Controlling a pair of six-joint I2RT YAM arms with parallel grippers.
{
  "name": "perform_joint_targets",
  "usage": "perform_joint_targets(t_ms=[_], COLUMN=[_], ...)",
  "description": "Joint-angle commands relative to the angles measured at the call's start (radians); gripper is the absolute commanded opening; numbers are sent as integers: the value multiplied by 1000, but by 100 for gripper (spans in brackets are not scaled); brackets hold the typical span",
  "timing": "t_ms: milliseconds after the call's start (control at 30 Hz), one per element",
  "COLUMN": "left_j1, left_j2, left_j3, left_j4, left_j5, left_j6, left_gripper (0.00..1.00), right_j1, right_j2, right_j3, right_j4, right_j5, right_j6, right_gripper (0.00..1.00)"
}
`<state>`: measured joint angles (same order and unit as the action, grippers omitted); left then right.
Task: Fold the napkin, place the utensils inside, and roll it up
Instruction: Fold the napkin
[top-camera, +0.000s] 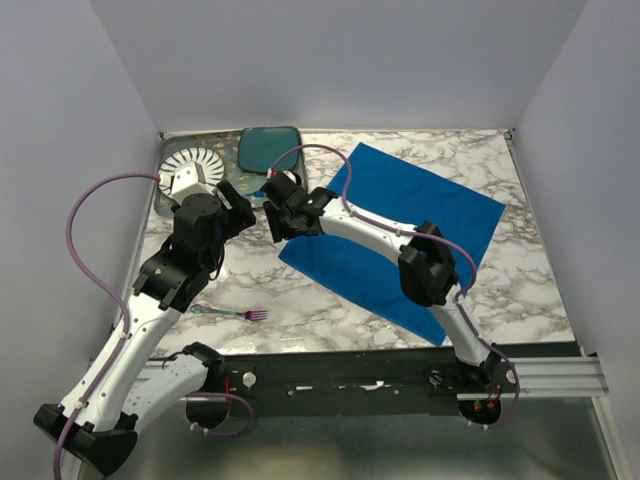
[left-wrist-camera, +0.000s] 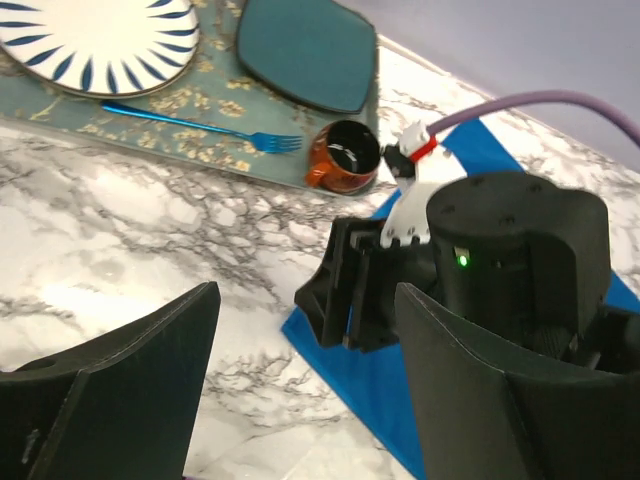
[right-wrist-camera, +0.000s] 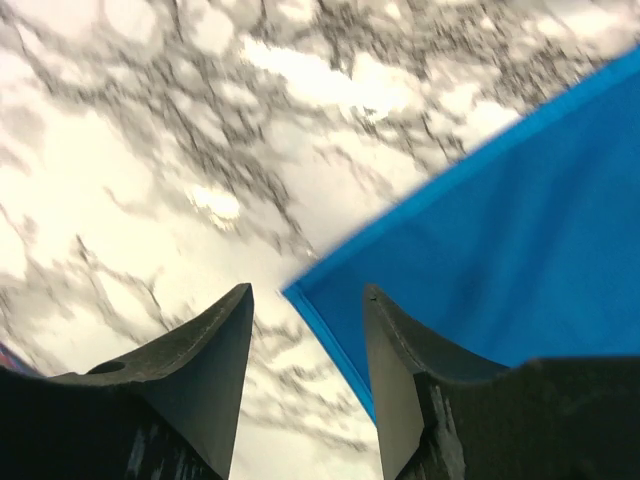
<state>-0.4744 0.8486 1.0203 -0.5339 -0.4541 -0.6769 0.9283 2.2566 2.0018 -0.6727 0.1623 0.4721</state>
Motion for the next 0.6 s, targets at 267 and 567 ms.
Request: perform_joint_targets(t_ms=[267, 567], left_j1=[42, 46], left_j2=[-8, -8], left_j3=[-12, -20], left_j4=[-51, -46], left_j5=[-21, -8], left_j6=[79, 73], left_gripper=[77, 77], right_j1=[47, 80], right_j2=[239, 245], right_j3=[259, 213], right_j4=[-168, -179], right_j5=[33, 69], right_j6=[66, 62], right_gripper=[45, 49])
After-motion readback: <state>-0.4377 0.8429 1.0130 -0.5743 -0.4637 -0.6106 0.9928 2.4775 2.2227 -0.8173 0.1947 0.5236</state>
